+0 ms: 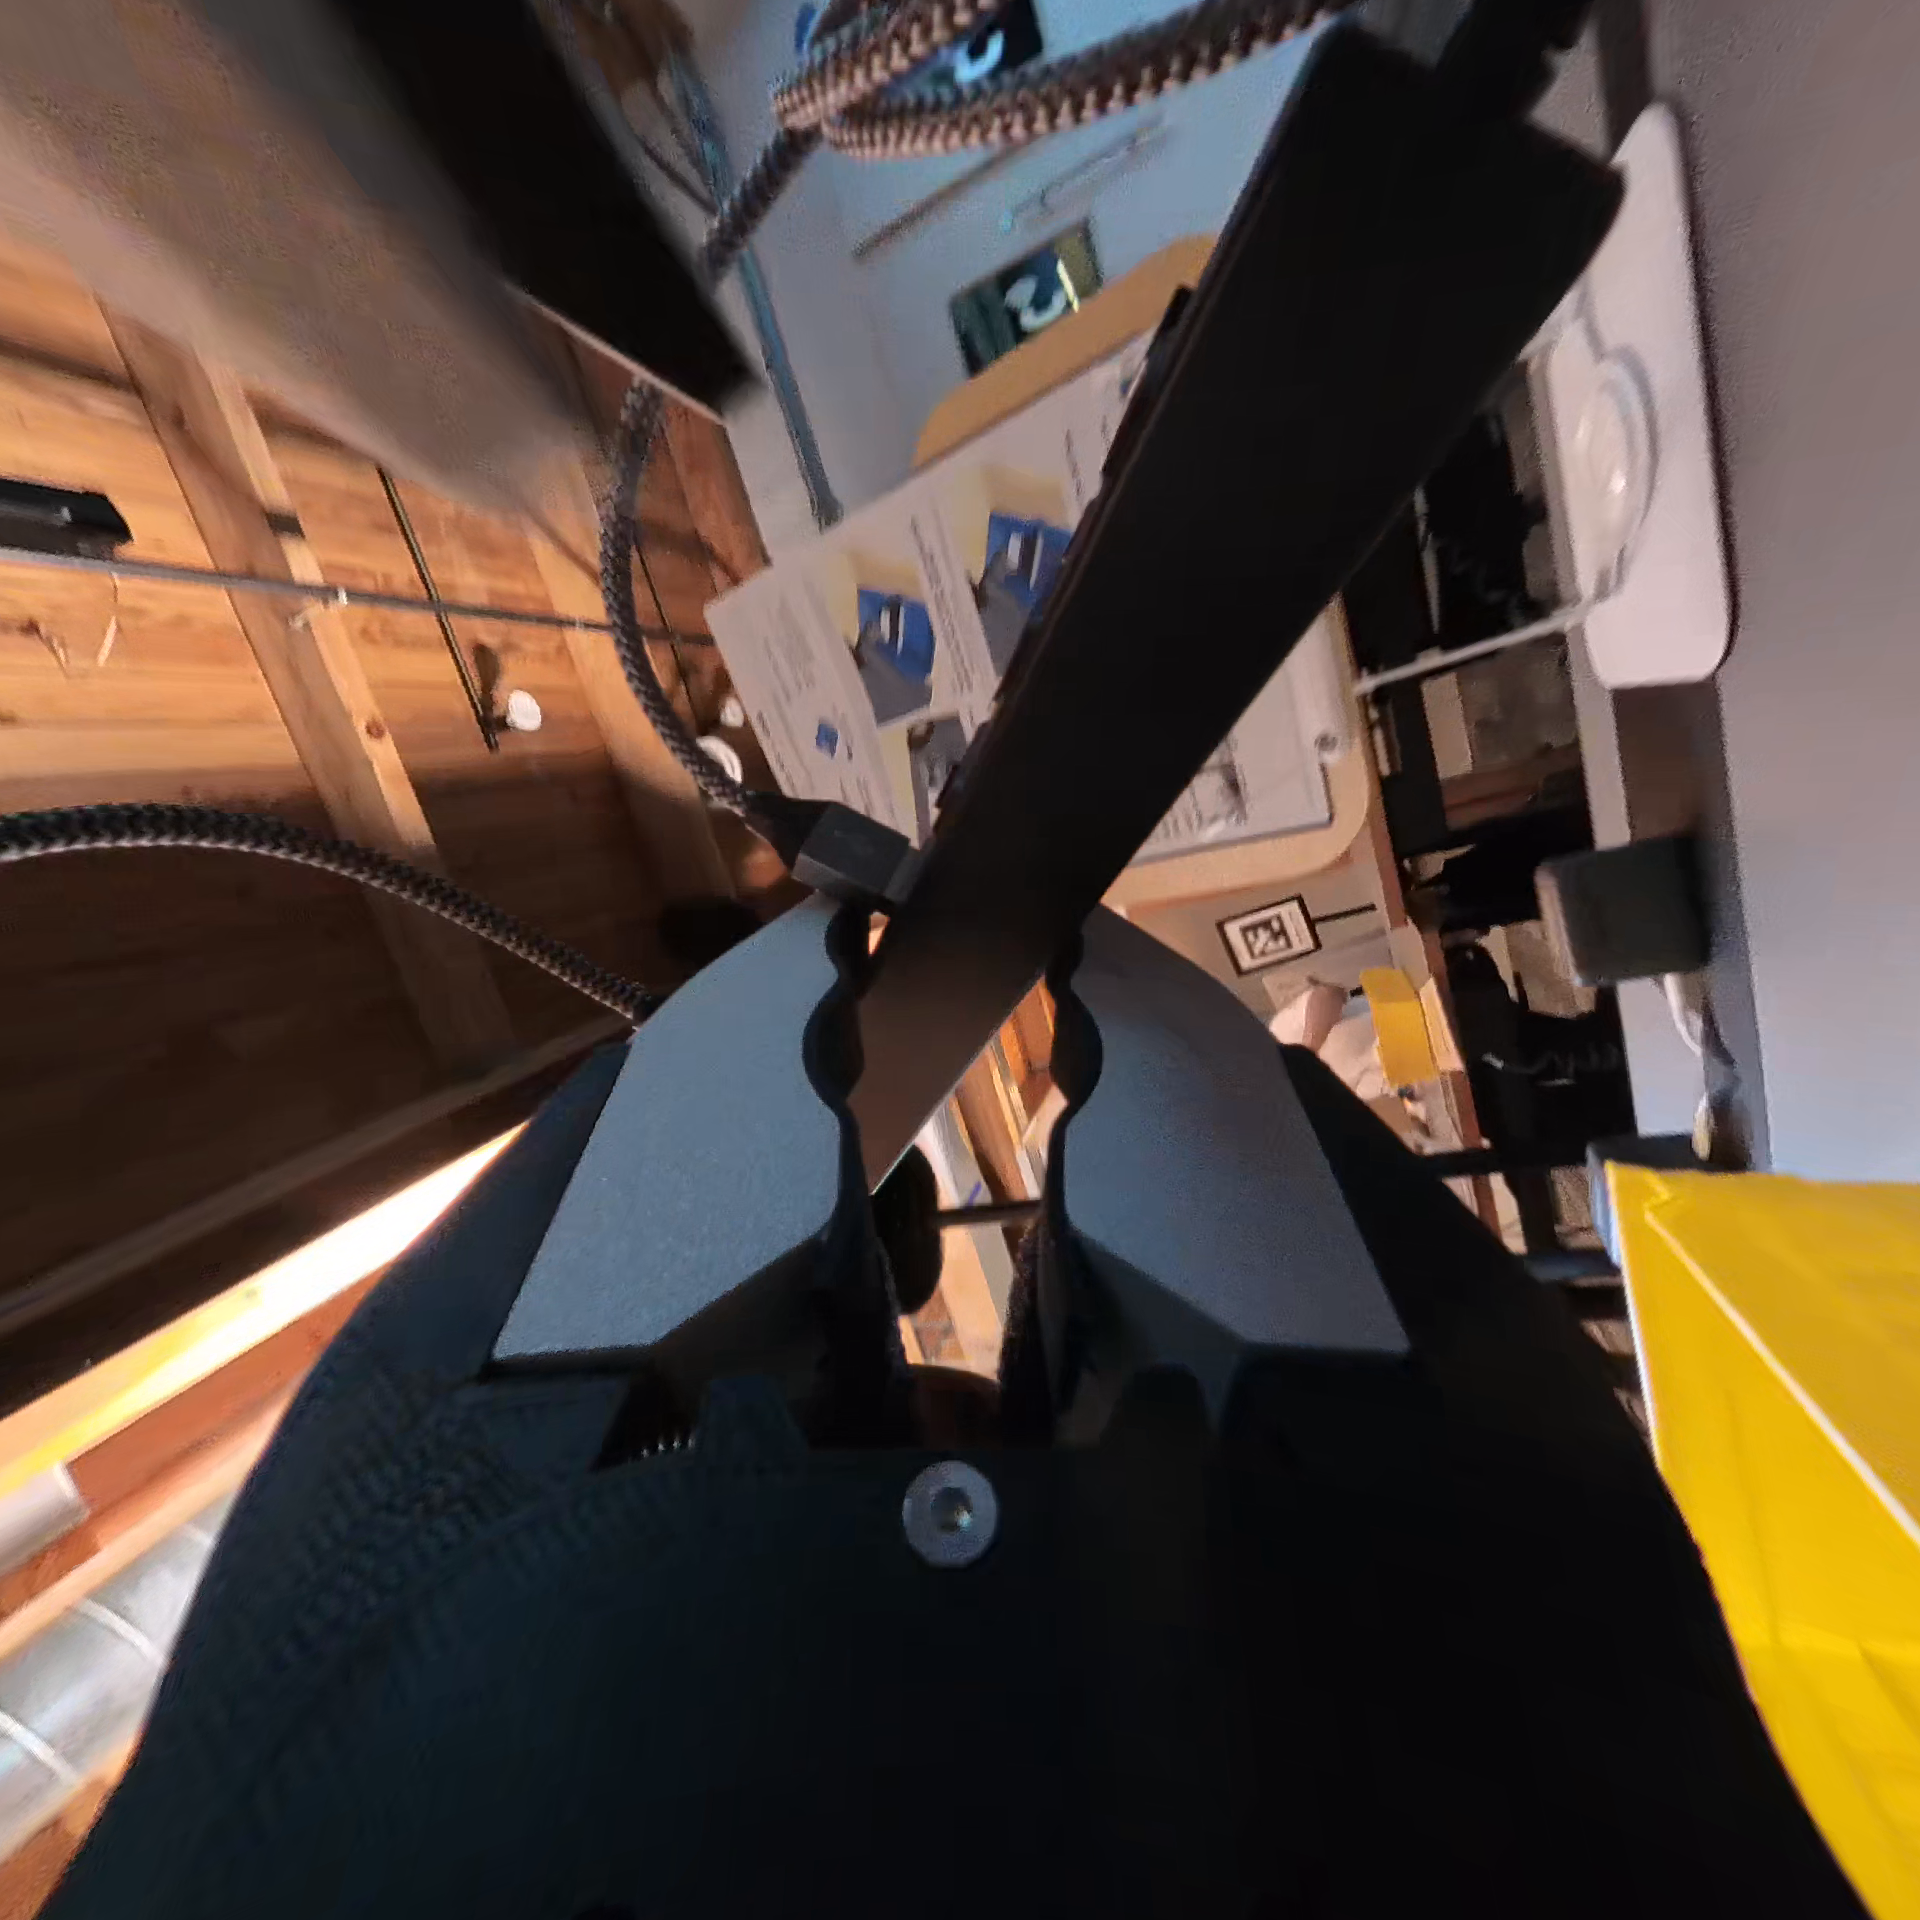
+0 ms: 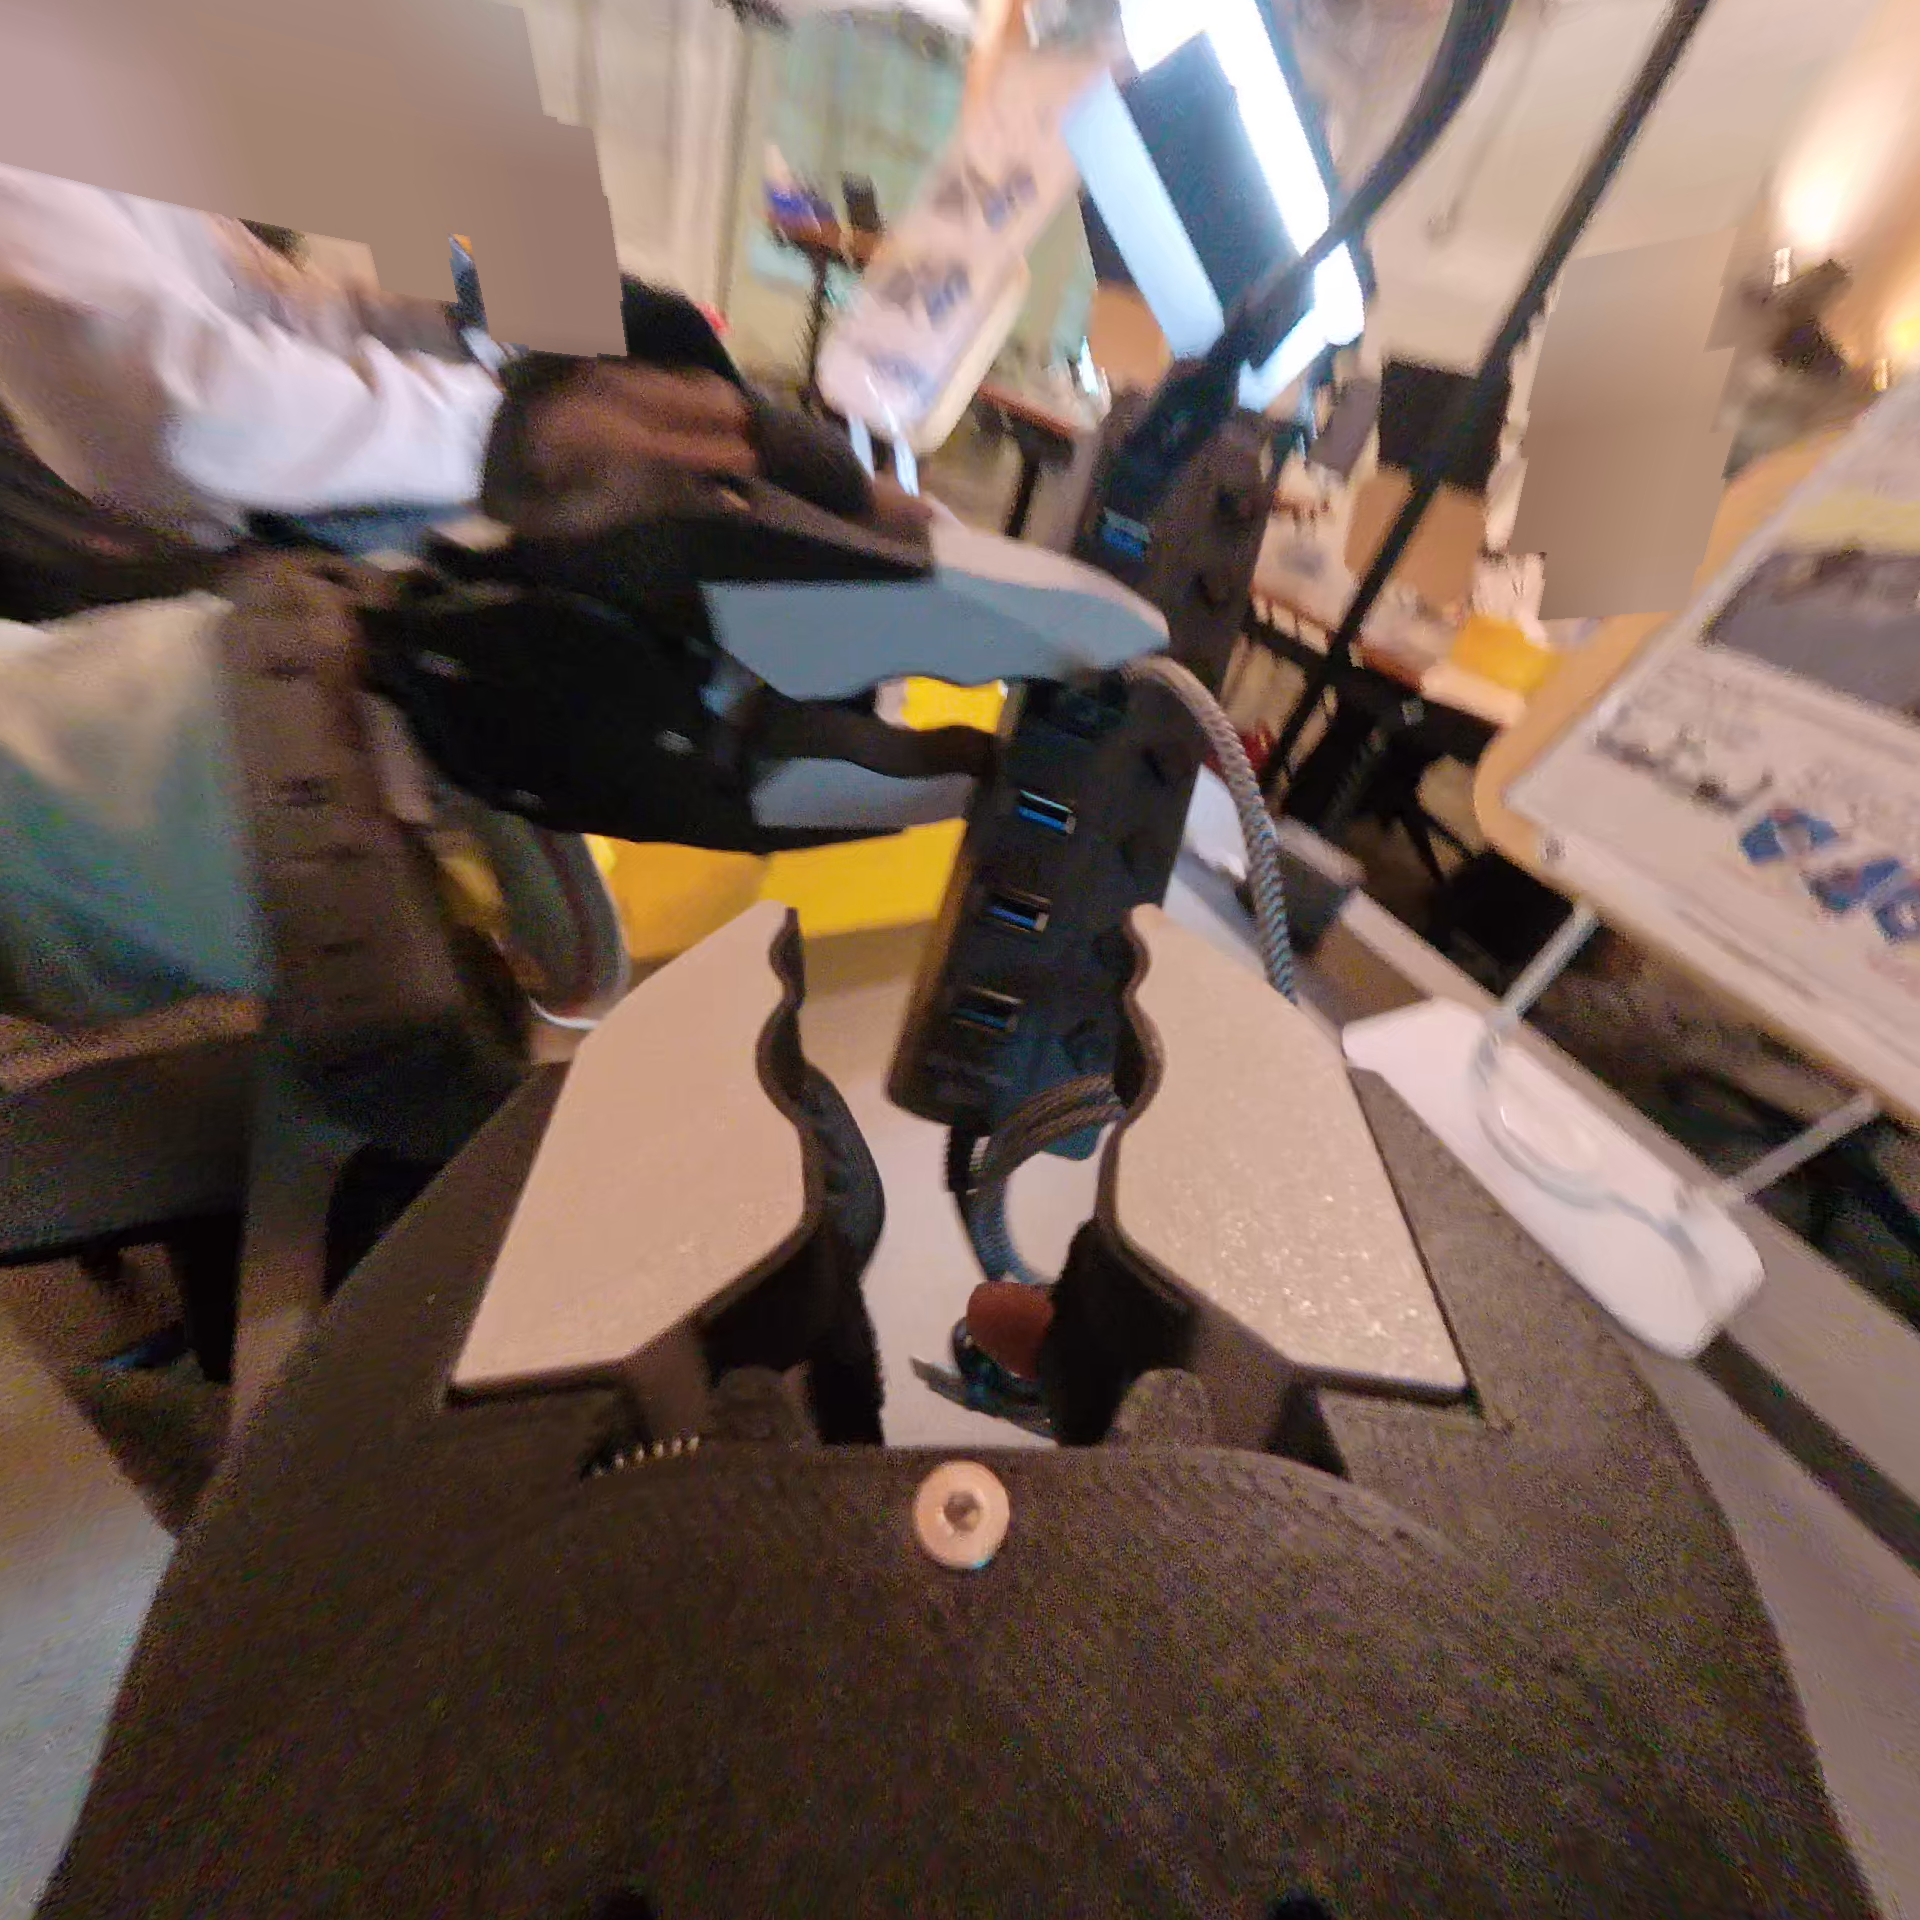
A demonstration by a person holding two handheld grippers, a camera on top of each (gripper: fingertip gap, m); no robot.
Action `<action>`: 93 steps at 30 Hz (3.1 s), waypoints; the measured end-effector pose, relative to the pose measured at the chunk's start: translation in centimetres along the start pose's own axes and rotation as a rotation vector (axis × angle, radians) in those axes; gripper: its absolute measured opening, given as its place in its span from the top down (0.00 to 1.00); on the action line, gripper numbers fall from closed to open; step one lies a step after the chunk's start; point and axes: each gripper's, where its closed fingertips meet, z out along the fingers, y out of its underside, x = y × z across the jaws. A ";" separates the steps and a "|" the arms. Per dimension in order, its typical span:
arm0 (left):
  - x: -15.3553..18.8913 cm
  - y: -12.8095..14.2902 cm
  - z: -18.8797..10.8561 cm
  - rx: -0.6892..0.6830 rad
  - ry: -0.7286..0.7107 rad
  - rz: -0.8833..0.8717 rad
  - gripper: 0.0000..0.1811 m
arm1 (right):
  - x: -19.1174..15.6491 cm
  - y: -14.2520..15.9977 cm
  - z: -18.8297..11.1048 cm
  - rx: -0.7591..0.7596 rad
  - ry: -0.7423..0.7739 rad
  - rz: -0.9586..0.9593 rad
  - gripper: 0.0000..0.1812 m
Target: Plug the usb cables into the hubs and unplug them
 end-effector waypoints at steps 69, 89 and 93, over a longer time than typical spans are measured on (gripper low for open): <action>4.1 -12.4 -6.1 0.931 0.756 -1.941 0.70 | -1.4 7.3 -6.8 0.201 -0.435 0.296 0.86; 6.2 -12.2 -7.1 0.884 0.768 -1.954 0.70 | -3.2 8.3 -1.6 0.033 -0.421 0.205 0.92; 6.1 -13.1 -8.0 0.957 0.848 -1.900 0.70 | -3.9 8.7 -2.4 0.011 -0.514 0.176 0.93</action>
